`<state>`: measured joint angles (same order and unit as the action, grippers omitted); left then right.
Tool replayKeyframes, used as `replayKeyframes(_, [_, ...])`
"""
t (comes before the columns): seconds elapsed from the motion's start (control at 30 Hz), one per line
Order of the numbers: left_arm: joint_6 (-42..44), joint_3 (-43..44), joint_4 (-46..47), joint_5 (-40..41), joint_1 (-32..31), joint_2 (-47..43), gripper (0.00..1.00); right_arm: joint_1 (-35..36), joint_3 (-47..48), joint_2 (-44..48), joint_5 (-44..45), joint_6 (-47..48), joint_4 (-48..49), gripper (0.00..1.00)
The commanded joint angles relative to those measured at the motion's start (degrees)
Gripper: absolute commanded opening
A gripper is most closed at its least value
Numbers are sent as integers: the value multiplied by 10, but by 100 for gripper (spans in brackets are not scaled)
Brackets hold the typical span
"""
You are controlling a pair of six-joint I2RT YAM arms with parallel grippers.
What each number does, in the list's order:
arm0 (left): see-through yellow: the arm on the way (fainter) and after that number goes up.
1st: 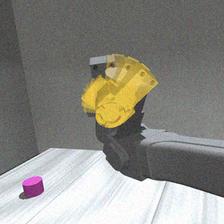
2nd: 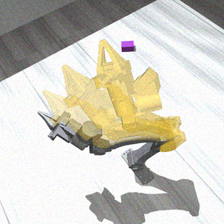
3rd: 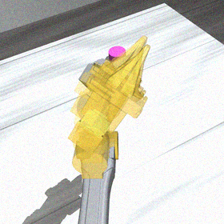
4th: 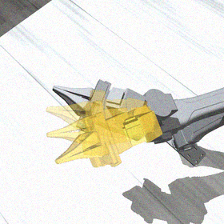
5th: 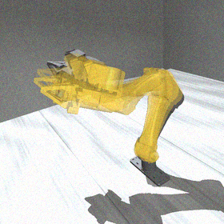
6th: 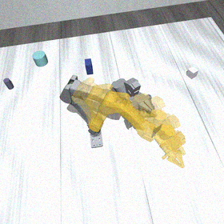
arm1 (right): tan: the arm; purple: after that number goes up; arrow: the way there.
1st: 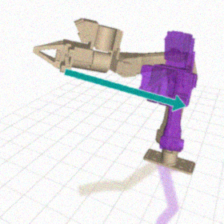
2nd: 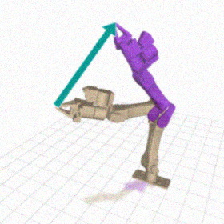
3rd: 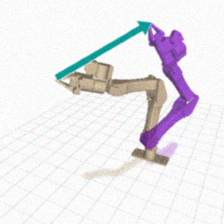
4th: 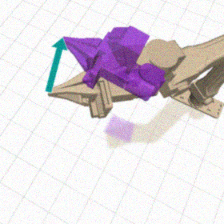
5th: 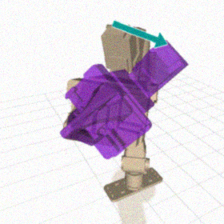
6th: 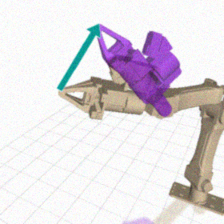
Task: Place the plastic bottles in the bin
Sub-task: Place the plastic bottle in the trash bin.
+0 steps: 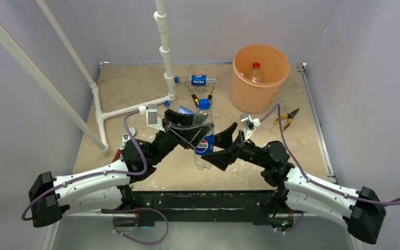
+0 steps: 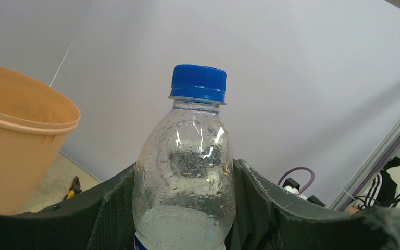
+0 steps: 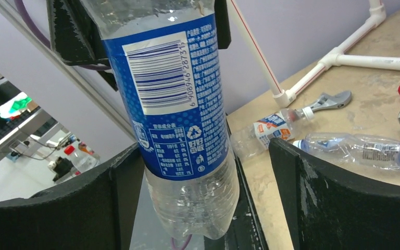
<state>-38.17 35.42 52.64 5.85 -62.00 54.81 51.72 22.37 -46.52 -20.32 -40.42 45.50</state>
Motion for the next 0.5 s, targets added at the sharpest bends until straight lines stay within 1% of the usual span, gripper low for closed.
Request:
replayKeyframes(0.0, [-18,17,49,-14,-2,3,28,10,17,-3,30,20,24,85])
replayKeyframes(0.13, [-20,11,46,-14,-2,-2,32,12,13,1,31,26,30,66])
replayKeyframes(0.23, [-22,9,38,-14,-1,-4,36,14,9,1,31,27,37,55])
replayKeyframes(0.27, [-24,9,37,-17,-1,-4,39,14,7,3,33,28,39,51])
replayKeyframes(0.4, [-25,11,12,-39,-2,-4,60,14,8,25,49,39,24,47])
replayKeyframes(0.47, [-24,12,-7,-45,-1,-5,65,15,11,38,58,48,11,46])
